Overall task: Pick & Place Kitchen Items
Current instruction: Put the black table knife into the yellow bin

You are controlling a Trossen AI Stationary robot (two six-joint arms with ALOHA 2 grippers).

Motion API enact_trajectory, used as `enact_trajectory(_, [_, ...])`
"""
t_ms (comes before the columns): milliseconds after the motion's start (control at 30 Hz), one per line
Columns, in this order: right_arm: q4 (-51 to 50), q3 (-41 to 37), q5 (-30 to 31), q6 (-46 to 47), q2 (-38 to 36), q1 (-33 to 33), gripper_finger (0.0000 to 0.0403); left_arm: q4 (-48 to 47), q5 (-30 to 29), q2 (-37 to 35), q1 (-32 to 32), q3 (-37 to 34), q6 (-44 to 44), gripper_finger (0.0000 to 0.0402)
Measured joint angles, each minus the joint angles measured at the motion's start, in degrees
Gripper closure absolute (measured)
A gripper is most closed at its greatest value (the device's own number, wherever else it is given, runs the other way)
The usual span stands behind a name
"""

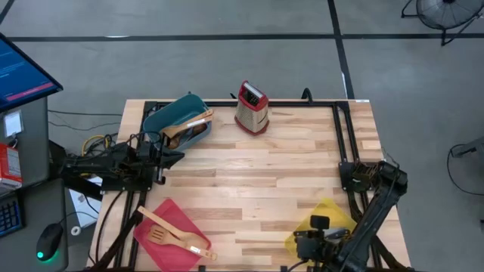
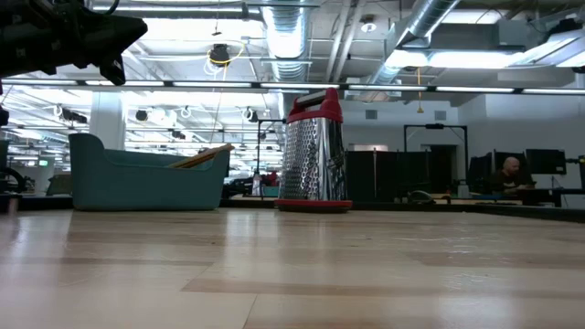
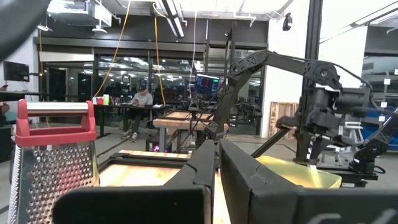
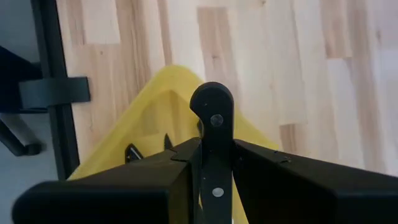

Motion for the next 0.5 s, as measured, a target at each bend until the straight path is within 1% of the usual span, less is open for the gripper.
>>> enact_trajectory(100, [2.3, -2.2, -0.7, -1.7, 0.0, 0.0, 0.0330, 0.0, 0.0, 0.0, 0.0, 0.0, 0.0, 0.0394])
enact_trajectory(200, [6.1, -4.7, -2.9, -3.1, 0.0, -0.5, 0.0330, 0.1, 0.0, 0.0, 0.0, 0.0, 0.0, 0.0394])
enact_trajectory(367, [7.9, -7.9, -4.5, -2.9, 0.0, -0.5, 0.0330, 0.1, 0.0, 0.0, 0.0, 0.0, 0.0, 0.0394])
enact_trajectory(500, [8.0, -8.7, -4.8, -2.8, 0.0, -0.5, 0.0330, 0.2, 0.0, 0.0, 0.0, 0.0, 0.0, 0.0394])
